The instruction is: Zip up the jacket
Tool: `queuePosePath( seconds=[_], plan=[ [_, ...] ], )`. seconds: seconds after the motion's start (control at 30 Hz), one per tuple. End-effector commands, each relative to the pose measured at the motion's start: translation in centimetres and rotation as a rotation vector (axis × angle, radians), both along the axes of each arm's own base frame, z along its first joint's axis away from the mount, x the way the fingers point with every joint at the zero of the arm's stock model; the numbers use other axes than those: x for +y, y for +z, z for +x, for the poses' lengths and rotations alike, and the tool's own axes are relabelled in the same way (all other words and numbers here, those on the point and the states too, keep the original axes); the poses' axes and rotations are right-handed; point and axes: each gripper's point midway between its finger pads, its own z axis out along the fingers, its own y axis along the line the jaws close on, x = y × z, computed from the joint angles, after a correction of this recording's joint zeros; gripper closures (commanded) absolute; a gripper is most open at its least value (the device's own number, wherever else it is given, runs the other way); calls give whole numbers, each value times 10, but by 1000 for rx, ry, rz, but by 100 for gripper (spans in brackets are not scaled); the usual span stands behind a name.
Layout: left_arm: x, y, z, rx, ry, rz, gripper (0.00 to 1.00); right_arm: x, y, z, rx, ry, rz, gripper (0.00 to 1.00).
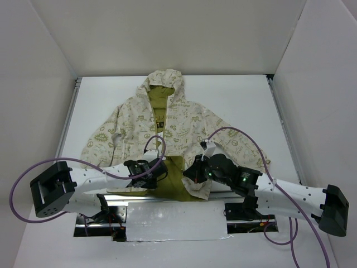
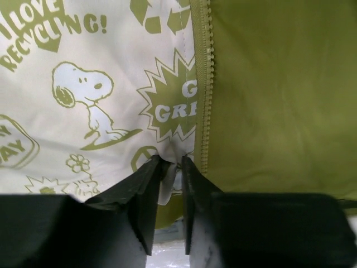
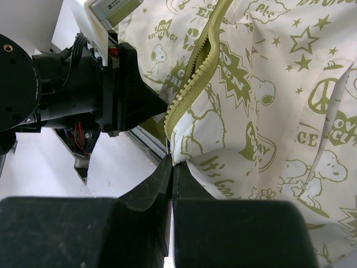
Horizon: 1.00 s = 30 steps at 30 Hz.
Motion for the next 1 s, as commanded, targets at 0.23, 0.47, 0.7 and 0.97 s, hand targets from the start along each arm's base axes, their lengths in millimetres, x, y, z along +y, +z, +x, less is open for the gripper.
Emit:
queuePosePath(
  seconds=[0.23, 0.47, 0.7, 0.97],
  plan=[
    [16, -18, -18, 64, 29, 32, 84, 3, 6, 8, -24, -16, -4, 100],
    [5, 38, 7, -81, 51, -52, 90, 1, -13, 19, 10, -70, -62, 100],
    [-4, 101, 27, -225, 62, -163, 73, 2, -38, 34, 89, -92, -79, 100],
    [-2, 83, 17, -180, 36, -168, 83, -1, -46, 36, 100, -98, -96, 100]
  ],
)
